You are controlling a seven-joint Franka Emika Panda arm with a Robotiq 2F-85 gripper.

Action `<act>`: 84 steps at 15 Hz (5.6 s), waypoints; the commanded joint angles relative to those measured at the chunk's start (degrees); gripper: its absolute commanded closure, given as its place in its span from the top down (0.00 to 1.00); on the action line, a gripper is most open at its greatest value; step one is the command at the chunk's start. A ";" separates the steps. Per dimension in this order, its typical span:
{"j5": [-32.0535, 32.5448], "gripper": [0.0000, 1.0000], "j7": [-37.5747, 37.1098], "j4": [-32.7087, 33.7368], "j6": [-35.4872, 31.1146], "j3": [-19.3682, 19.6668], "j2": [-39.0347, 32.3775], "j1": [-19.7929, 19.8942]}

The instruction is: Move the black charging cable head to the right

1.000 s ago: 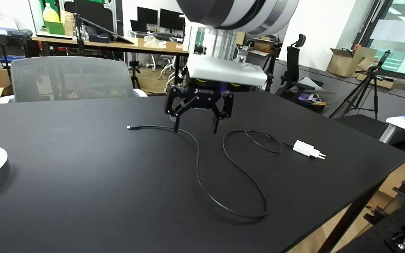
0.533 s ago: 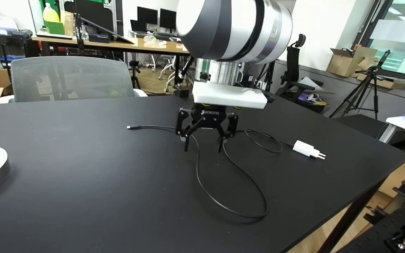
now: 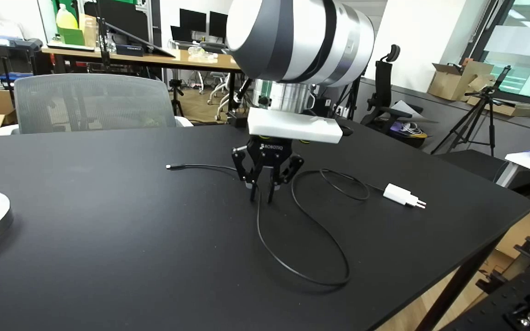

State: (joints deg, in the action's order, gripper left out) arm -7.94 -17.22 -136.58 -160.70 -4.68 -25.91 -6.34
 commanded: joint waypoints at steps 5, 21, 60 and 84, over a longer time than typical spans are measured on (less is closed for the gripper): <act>-0.29 0.01 -0.45 0.37 -0.82 1.00 0.94 -1.74; 8.78 0.02 -13.56 -10.47 15.58 3.22 25.15 -7.90; -0.38 0.02 -21.99 -22.42 15.79 3.35 40.13 15.63; -32.18 0.02 -14.95 -15.59 -2.12 3.56 12.36 23.58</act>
State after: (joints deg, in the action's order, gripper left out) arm -37.39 -35.21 -155.06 -164.37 0.06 -11.17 15.60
